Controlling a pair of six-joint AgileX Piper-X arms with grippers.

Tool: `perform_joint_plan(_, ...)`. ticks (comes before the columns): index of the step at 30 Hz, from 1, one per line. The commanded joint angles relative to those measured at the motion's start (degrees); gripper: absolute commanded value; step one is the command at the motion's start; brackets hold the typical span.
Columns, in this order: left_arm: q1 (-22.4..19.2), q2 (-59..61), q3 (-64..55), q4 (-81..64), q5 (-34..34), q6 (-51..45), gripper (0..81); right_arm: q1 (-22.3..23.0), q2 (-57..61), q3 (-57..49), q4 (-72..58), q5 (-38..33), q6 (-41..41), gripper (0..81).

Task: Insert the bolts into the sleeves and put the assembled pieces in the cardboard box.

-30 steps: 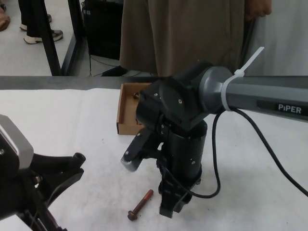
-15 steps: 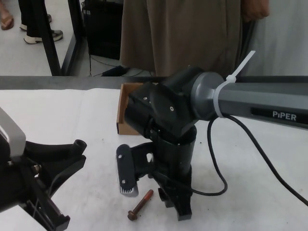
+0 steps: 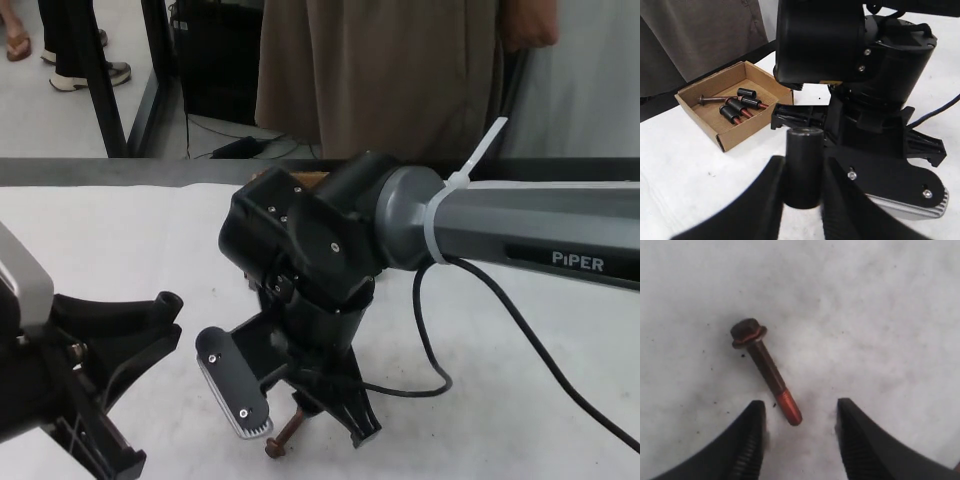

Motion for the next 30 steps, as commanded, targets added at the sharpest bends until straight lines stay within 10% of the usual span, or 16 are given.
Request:
perform_joint_plan(1,0.11,-0.64,-0.05,-1.85,1.14,1.46,0.8,0.21,-0.43,-0.48,0.06,-3.97,-2.79,42.8)
perform_joint_plan(23,0.11,-0.64,-0.05,-3.26,1.14,1.46,0.8,0.46,5.02,2.49,-0.19,-9.83,-4.57,41.1)
perform_joint_plan(30,0.11,-0.64,-0.05,-3.69,1.14,1.15,0.8,1.15,5.08,2.49,-0.17,-10.65,3.38,0.1)
